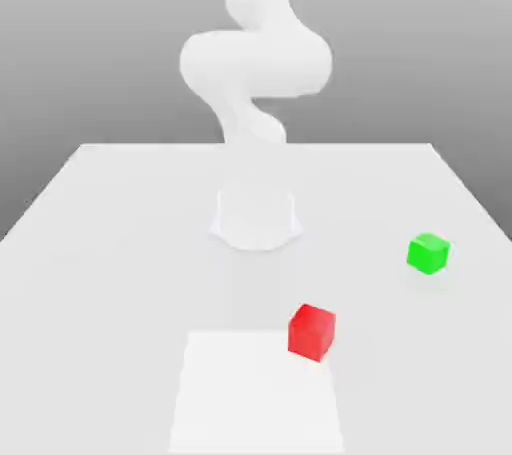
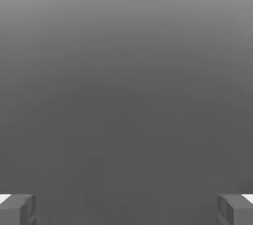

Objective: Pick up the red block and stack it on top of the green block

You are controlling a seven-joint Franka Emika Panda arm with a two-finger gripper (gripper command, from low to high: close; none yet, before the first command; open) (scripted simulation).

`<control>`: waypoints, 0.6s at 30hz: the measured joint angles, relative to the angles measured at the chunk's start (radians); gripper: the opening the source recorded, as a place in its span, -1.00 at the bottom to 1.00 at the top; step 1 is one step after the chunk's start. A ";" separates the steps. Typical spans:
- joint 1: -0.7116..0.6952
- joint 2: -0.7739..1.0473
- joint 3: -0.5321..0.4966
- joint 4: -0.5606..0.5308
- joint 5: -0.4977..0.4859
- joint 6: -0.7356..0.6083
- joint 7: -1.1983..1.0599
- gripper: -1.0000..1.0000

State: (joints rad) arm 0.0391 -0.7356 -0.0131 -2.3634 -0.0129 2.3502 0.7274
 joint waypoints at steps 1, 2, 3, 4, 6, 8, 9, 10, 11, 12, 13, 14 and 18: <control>0.017 0.032 -0.006 -0.030 -0.004 0.024 -0.037 0.00; 0.034 0.063 -0.012 -0.060 -0.008 0.049 -0.074 0.00; 0.051 0.095 -0.018 -0.089 -0.012 0.072 -0.110 0.00; 0.067 0.126 -0.024 -0.119 -0.016 0.096 -0.147 0.00; 0.101 0.188 -0.038 -0.177 -0.022 0.142 -0.220 0.00; 0.132 0.250 -0.050 -0.236 -0.027 0.190 -0.296 0.00; 0.148 0.282 -0.057 -0.266 -0.028 0.213 -0.335 0.00; 0.164 0.314 -0.064 -0.296 -0.030 0.238 -0.375 0.00; 0.181 0.347 -0.070 -0.327 -0.032 0.262 -0.416 0.00; 0.196 0.382 -0.076 -0.358 -0.032 0.288 -0.459 0.00; 0.213 0.417 -0.083 -0.390 -0.032 0.314 -0.504 0.00; 0.230 0.455 -0.088 -0.423 -0.031 0.341 -0.550 0.00; 0.285 0.661 -0.093 -0.527 -0.007 0.493 -0.733 0.00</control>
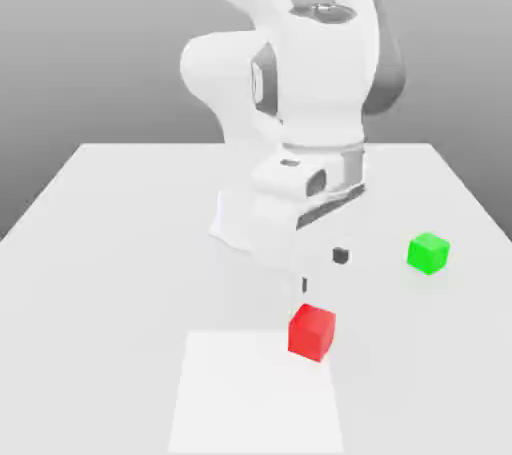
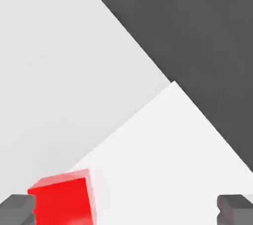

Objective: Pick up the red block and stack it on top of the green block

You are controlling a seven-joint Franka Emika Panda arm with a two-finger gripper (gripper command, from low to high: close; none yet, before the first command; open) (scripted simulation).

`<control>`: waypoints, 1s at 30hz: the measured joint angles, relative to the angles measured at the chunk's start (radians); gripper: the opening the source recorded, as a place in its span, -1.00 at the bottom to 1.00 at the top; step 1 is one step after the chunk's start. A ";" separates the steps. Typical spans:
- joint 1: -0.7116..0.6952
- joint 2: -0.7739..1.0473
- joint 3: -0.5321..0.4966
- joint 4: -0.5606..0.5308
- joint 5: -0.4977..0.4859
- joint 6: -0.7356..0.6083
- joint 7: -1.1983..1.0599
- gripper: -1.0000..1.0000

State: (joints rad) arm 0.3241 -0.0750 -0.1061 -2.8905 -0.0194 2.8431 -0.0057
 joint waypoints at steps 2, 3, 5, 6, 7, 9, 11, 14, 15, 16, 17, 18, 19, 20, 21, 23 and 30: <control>0.012 0.091 0.012 -0.003 0.030 0.074 -0.042 0.00; 0.005 0.131 0.020 0.000 0.046 0.107 -0.056 0.00; -0.019 0.206 0.050 0.009 0.076 0.170 -0.081 0.00; -0.033 0.242 0.065 0.014 0.086 0.201 -0.089 0.00; -0.040 0.263 0.073 0.016 0.087 0.219 -0.089 -1.00; -0.040 0.263 0.073 0.016 0.087 0.219 -0.089 -1.00; -0.040 0.263 0.073 0.016 0.086 0.217 -0.088 -1.00; -0.044 0.260 0.075 0.016 0.084 0.215 -0.087 -1.00; -0.039 0.235 0.068 0.012 0.076 0.194 -0.081 -1.00; -0.036 0.205 0.062 0.008 0.063 0.168 -0.072 -1.00; -0.035 0.171 0.057 0.003 0.050 0.139 -0.063 -1.00; -0.035 0.137 0.054 -0.002 0.037 0.109 -0.054 -1.00; -0.038 0.101 0.053 -0.007 0.027 0.079 -0.046 -1.00; -0.040 0.065 0.052 -0.012 0.018 0.048 -0.040 -1.00; -0.041 0.029 0.051 -0.017 0.011 0.017 -0.035 -1.00; -0.006 -0.019 0.080 -0.024 0.024 -0.024 0.014 -1.00; 0.198 -0.113 0.293 -0.035 0.148 -0.099 0.315 -1.00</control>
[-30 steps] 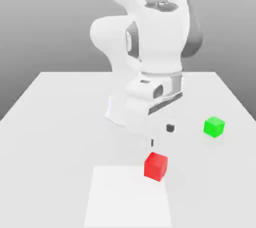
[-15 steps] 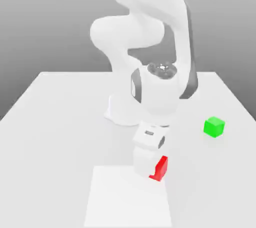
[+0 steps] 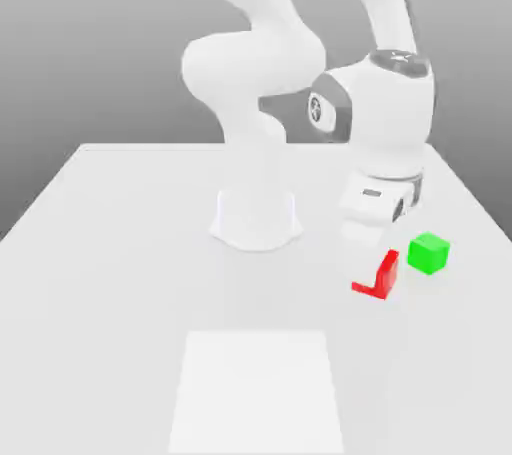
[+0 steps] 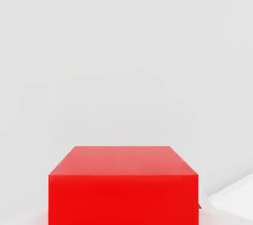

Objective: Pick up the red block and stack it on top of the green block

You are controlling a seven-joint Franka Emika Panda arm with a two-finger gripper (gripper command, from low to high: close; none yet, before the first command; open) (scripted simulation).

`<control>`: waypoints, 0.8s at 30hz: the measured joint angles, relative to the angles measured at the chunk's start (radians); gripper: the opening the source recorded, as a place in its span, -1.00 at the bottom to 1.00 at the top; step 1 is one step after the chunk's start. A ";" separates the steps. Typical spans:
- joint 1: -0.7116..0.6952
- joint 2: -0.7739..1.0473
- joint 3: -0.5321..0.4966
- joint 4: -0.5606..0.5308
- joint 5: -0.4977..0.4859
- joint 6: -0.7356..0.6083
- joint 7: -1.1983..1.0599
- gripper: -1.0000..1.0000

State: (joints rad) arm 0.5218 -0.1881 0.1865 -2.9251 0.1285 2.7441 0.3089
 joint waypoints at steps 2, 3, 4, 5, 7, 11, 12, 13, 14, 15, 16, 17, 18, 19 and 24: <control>0.061 -0.024 0.064 -0.003 0.038 -0.019 0.090 -1.00; 0.092 -0.036 0.096 -0.004 0.056 -0.029 0.135 -1.00; 0.123 -0.048 0.128 -0.006 0.075 -0.038 0.180 -1.00; 0.155 -0.059 0.157 -0.007 0.092 -0.048 0.226 -1.00; 0.216 -0.082 0.222 -0.011 0.129 -0.066 0.316 -1.00; 0.286 -0.102 0.308 -0.014 0.166 -0.077 0.438 -1.00; 0.285 -0.097 0.315 -0.013 0.162 -0.070 0.447 -1.00; 0.282 -0.091 0.320 -0.013 0.157 -0.063 0.453 -1.00; 0.277 -0.085 0.325 -0.012 0.150 -0.054 0.459 -1.00; 0.272 -0.077 0.329 -0.012 0.143 -0.046 0.464 -1.00; 0.267 -0.070 0.333 -0.011 0.136 -0.038 0.469 -1.00; 0.262 -0.062 0.337 -0.011 0.129 -0.029 0.475 -1.00; 0.256 -0.054 0.340 -0.011 0.121 -0.020 0.480 -1.00; 0.250 -0.046 0.344 -0.010 0.113 -0.012 0.485 -1.00; 0.221 -0.001 0.362 -0.009 0.068 0.033 0.514 -1.00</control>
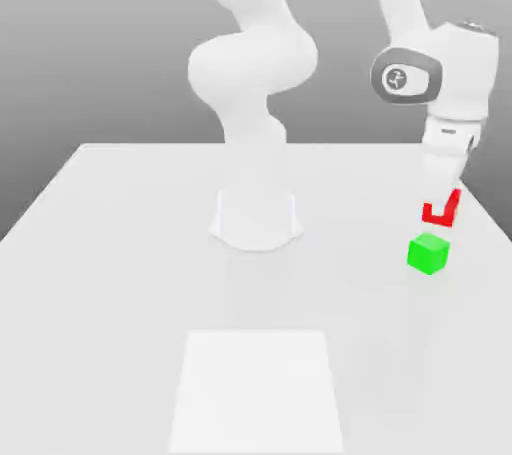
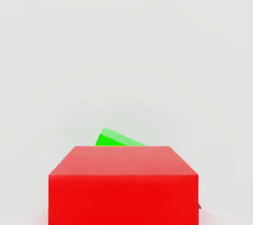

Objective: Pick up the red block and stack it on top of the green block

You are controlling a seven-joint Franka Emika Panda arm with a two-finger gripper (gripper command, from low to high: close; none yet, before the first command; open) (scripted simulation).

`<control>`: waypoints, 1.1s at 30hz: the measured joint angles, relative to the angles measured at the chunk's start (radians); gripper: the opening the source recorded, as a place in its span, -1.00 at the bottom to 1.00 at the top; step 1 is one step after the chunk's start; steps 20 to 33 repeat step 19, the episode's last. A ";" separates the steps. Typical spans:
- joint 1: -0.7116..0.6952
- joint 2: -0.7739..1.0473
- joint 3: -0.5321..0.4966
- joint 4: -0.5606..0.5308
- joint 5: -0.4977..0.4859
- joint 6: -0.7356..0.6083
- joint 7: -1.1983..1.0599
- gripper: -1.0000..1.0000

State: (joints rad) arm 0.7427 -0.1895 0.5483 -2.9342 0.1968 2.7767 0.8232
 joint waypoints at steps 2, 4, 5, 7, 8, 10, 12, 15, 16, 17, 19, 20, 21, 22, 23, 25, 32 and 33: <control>-0.012 0.019 0.007 0.000 -0.020 0.018 0.013 -1.00; -0.024 0.039 0.013 0.000 -0.041 0.036 0.027 -1.00; -0.030 0.049 0.016 0.000 -0.052 0.045 0.035 -1.00; -0.042 0.069 0.021 0.000 -0.076 0.062 0.051 -1.00; -0.048 0.080 0.024 0.000 -0.088 0.071 0.059 -1.00; -0.060 0.101 0.029 0.000 -0.113 0.089 0.077 -1.00; -0.070 0.122 0.031 0.000 -0.141 0.107 0.097 -1.00; -0.084 0.155 0.030 0.000 -0.187 0.133 0.129 -1.00; -0.086 0.166 0.027 -0.001 -0.203 0.141 0.141 -1.00; -0.088 0.176 0.025 -0.001 -0.220 0.150 0.152 -1.00; -0.089 0.198 0.016 -0.001 -0.252 0.167 0.176 -1.00; -0.089 0.198 0.016 -0.001 -0.252 0.167 0.176 -1.00; -0.089 0.198 0.016 -0.001 -0.252 0.167 0.176 -1.00; -0.089 0.198 0.016 -0.001 -0.252 0.167 0.176 -1.00; -0.089 0.198 0.016 -0.001 -0.252 0.167 0.176 -1.00; -0.089 0.198 0.016 -0.001 -0.252 0.167 0.176 -1.00; -0.089 0.198 0.016 -0.001 -0.252 0.167 0.176 -1.00; -0.089 0.198 0.016 -0.001 -0.252 0.167 0.176 -1.00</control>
